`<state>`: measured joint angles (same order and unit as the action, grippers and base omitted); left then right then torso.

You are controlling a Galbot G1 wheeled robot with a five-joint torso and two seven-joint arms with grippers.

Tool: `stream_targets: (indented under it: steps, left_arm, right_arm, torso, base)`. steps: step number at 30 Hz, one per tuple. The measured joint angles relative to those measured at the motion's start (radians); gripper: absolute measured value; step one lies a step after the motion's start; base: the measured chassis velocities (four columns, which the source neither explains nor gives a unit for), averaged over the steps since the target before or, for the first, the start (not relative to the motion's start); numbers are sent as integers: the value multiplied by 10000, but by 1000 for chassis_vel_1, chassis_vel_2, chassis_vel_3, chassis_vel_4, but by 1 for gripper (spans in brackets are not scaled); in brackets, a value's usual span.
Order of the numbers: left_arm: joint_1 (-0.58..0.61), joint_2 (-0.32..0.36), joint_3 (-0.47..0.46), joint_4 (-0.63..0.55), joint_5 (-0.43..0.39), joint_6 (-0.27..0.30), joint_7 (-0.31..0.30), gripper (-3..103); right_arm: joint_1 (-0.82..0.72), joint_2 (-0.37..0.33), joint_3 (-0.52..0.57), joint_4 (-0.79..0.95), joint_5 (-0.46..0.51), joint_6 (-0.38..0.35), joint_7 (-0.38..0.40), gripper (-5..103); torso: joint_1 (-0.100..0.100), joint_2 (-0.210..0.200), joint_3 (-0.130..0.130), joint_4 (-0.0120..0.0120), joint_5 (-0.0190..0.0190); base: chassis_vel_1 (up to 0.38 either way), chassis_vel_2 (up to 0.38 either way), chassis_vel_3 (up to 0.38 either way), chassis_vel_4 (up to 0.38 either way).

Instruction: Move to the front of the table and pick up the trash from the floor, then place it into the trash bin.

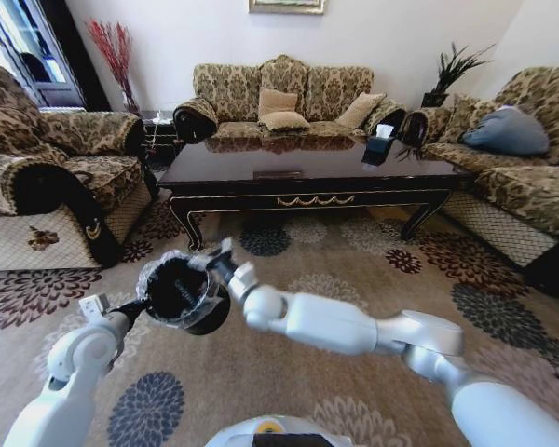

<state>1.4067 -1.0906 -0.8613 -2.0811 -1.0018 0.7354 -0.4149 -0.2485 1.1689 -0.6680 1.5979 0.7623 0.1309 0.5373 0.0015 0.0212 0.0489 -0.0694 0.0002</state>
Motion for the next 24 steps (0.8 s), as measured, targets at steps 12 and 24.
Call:
stream_targets:
  steps: [12, 24]
  left_arm:
    - [-391, -1231, -151, 1272, -143, -116, -788, 2]
    - [-1716, -1497, 276, 3155, 504, -681, -911, 2]
  right_arm:
    - [-3717, -1138, 5242, -541, -1428, -952, 273, 100]
    - [-6868, -719, 8325, -249, -2778, -414, -625, 100]
  torso:
    - [0, 0, 0, -6, 3]
    - [-2, 0, -1, -5, 1]
  base:
    - [0, 0, 0, 0]
    - [0, 0, 0, 0]
